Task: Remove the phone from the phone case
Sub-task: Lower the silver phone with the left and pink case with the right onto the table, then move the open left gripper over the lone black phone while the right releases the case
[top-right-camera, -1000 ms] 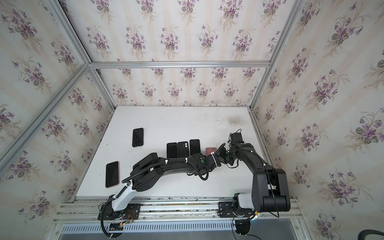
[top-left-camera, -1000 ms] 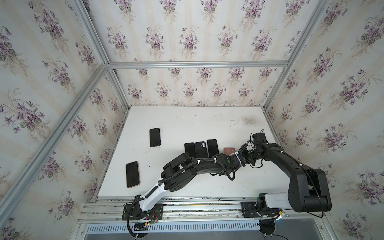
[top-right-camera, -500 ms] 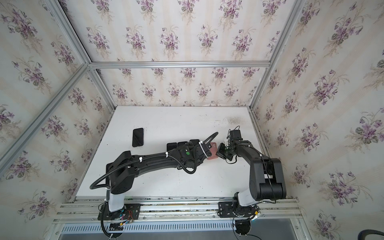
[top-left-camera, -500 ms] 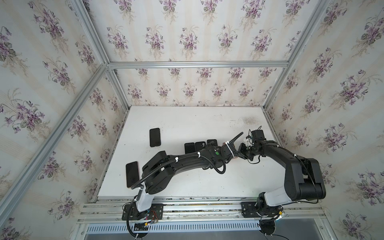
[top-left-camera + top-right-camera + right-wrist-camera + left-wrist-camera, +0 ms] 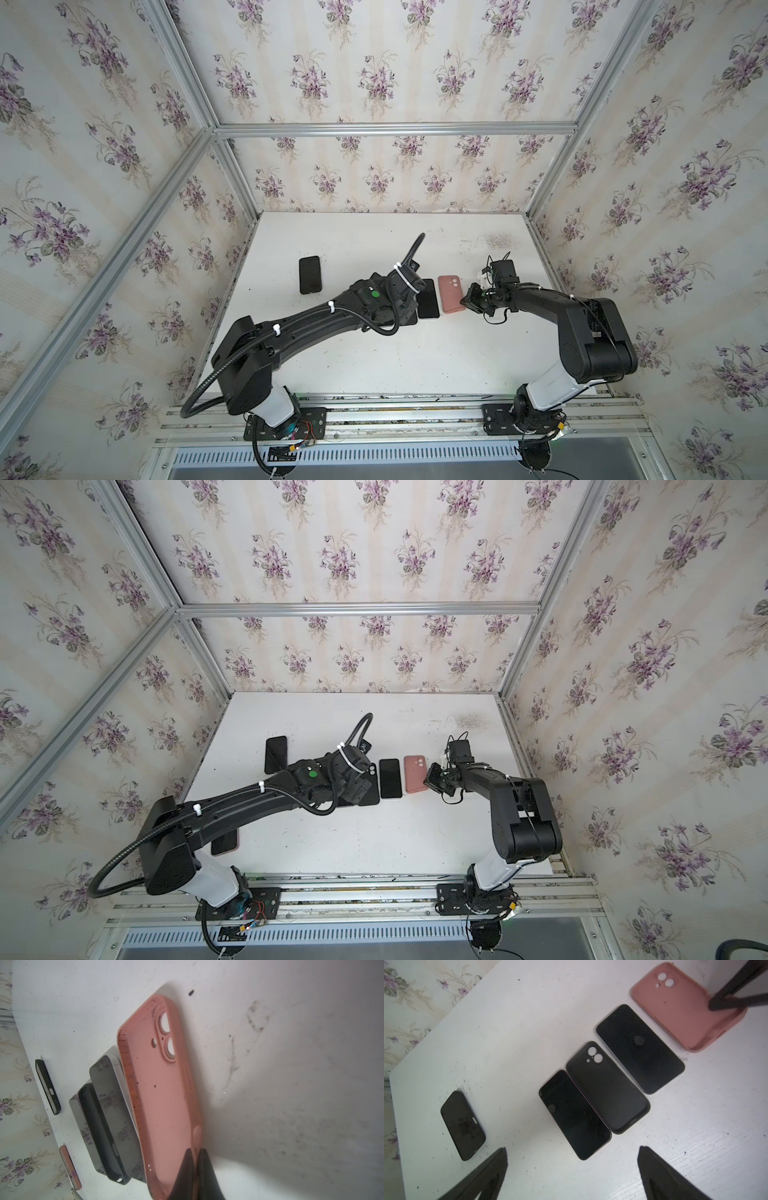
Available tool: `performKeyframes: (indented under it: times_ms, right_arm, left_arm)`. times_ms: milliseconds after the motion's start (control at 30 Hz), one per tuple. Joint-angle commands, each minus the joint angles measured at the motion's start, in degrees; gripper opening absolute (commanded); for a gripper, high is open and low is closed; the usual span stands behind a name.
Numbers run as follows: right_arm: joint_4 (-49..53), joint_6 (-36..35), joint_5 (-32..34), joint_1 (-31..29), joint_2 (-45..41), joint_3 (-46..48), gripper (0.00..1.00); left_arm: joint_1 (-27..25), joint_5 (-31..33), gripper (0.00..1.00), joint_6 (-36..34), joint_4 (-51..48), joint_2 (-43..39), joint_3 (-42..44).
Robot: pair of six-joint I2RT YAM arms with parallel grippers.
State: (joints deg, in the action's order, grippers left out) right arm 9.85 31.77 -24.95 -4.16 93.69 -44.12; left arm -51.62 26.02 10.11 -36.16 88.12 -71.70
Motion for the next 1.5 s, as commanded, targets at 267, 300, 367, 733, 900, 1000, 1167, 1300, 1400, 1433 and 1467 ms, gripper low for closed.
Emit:
performKeyframes:
  times_ms: [267, 300, 367, 733, 900, 1000, 1167, 1300, 1400, 1433, 1467]
  right_arm:
    - [-3.3, 0.4, 4.0, -3.8, 1.3, 2.3, 0.00]
    - [-3.3, 0.5, 4.1, -4.2, 1.2, 2.4, 0.00]
    - [-3.3, 0.2, 4.6, -5.4, 0.9, 2.9, 0.00]
    - [-4.0, 2.8, 5.9, -8.9, -1.3, 6.2, 0.00]
    - [-5.5, 5.1, 6.6, -11.2, -2.0, 8.0, 0.00]
    - [-6.0, 5.9, 7.2, -13.0, -2.0, 8.6, 0.00]
    - [-7.3, 9.1, 8.1, -15.3, -2.1, 9.3, 0.00]
    - [-8.4, 10.4, 9.3, -17.3, -2.7, 9.8, 0.02]
    - [-8.5, 10.6, 8.7, -17.6, -1.9, 9.7, 0.17]
    - [-8.4, 10.4, 8.5, -17.6, -1.8, 9.6, 0.23]
    - [-7.7, 10.1, 8.6, -17.6, -1.9, 9.4, 0.29]
  left_arm:
    - [10.4, -5.1, 1.00, 4.4, 0.4, -10.7, 4.1]
    - [11.2, -5.4, 1.00, 4.5, 0.3, -11.2, 4.1]
    - [12.4, -6.0, 1.00, 4.6, 0.2, -11.9, 4.1]
    - [16.3, -7.7, 1.00, 4.9, 0.0, -12.8, 4.4]
    - [18.0, -8.9, 1.00, 6.4, -0.3, -12.9, 4.9]
    - [18.6, -9.2, 1.00, 7.0, -0.4, -13.0, 5.3]
    - [20.4, -9.5, 1.00, 8.7, -1.4, -13.5, 6.0]
    - [22.2, -10.3, 1.00, 10.2, -2.1, -13.8, 6.5]
    - [23.7, -11.1, 1.00, 10.9, -2.3, -13.7, 6.9]
    - [24.3, -11.5, 1.00, 11.1, -2.4, -13.5, 6.9]
    - [24.8, -11.8, 1.00, 11.4, -2.7, -13.1, 6.8]
